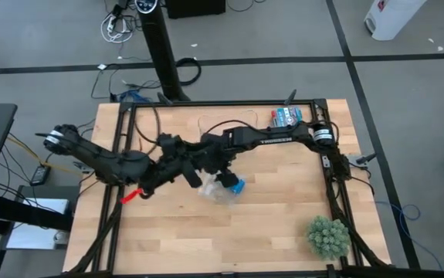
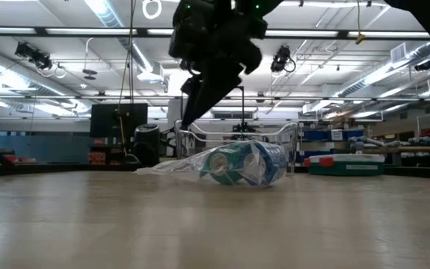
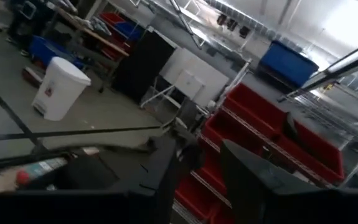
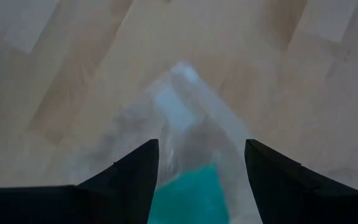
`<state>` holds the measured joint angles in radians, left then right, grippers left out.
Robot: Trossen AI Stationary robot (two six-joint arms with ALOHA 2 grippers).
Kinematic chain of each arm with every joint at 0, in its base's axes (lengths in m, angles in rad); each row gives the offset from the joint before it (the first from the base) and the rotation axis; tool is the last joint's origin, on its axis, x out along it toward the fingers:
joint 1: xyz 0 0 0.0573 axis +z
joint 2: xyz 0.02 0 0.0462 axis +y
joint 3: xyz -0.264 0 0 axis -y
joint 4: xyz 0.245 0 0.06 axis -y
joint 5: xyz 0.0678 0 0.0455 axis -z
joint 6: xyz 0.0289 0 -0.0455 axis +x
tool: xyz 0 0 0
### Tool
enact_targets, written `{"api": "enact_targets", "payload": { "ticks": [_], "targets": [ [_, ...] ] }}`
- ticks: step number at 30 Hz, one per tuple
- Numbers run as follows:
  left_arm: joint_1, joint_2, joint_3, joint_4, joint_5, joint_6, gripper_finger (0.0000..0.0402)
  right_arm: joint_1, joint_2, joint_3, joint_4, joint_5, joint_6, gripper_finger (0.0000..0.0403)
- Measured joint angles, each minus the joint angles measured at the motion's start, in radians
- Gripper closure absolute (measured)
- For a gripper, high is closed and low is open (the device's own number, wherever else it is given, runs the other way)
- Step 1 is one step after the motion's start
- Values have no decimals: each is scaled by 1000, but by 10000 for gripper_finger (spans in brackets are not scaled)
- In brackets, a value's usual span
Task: Roll bandage
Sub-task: Close the transparent zip bag
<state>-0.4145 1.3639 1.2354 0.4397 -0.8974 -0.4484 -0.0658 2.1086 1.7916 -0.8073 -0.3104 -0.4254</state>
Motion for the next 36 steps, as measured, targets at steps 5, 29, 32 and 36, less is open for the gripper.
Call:
{"api": "enact_targets", "payload": {
  "ticks": [5,29,32,36],
  "targets": [
    [0,-70,-11,-68,-24,-13,271,0,36,1,30,3,-11,177],
    [0,-124,-13,-114,-11,-31,271,-47,115,0,87,89,-171,186],
    [0,-124,-13,-110,-10,-30,271,-57,115,0,68,90,-171,195],
    [0,-129,-13,-109,-9,-29,271,-52,99,0,52,136,-199,208]
  ]
}}
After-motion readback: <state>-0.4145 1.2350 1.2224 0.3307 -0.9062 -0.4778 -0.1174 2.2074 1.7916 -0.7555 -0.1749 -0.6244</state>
